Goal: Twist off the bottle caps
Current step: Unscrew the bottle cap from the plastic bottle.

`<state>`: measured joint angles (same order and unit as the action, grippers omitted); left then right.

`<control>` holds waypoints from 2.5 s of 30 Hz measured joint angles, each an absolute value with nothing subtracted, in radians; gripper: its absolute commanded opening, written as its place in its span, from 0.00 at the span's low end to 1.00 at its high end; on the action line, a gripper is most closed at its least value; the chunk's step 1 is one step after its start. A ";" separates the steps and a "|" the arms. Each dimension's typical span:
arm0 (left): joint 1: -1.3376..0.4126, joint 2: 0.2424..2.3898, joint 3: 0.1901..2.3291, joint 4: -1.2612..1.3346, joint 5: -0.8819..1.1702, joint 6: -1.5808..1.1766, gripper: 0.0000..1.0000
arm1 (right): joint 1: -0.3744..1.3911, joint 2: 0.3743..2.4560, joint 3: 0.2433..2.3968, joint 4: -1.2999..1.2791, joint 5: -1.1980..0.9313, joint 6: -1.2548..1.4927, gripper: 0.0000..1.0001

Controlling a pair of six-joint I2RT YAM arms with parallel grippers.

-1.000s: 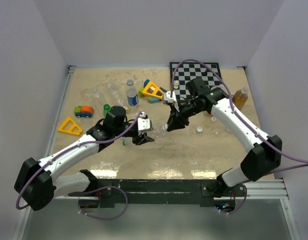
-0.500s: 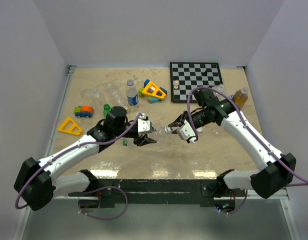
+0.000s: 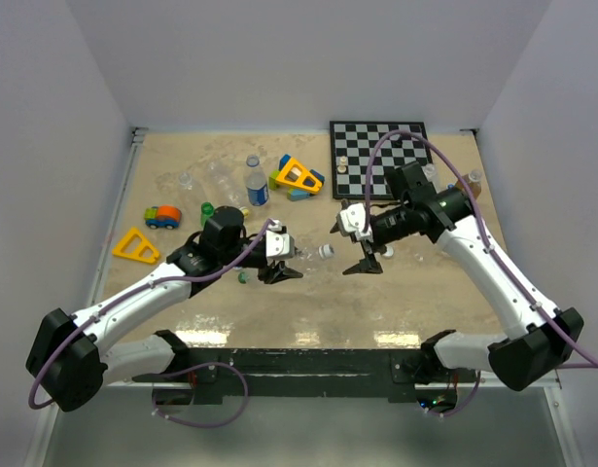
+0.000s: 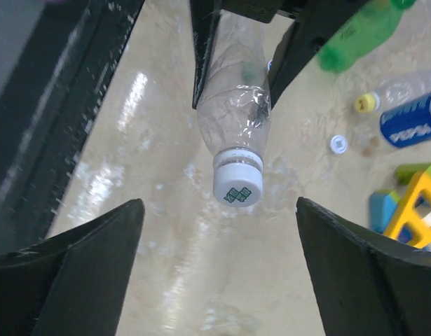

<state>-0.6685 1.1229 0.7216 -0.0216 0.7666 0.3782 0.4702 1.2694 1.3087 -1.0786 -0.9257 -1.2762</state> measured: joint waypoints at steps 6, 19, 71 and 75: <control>-0.669 1.123 0.722 -0.021 0.766 0.378 0.00 | 0.468 1.246 1.274 -0.917 -0.907 -0.729 0.98; -0.669 1.123 0.722 -0.022 0.766 0.378 0.00 | 0.458 1.255 1.159 -0.696 -0.926 -0.192 0.70; -0.668 1.127 0.722 -0.004 0.786 0.380 0.00 | 0.484 1.232 1.233 -0.933 -0.846 -1.169 0.86; -0.668 1.127 0.722 -0.014 0.786 0.380 0.00 | 0.484 1.221 1.272 -0.960 -0.792 -1.084 0.98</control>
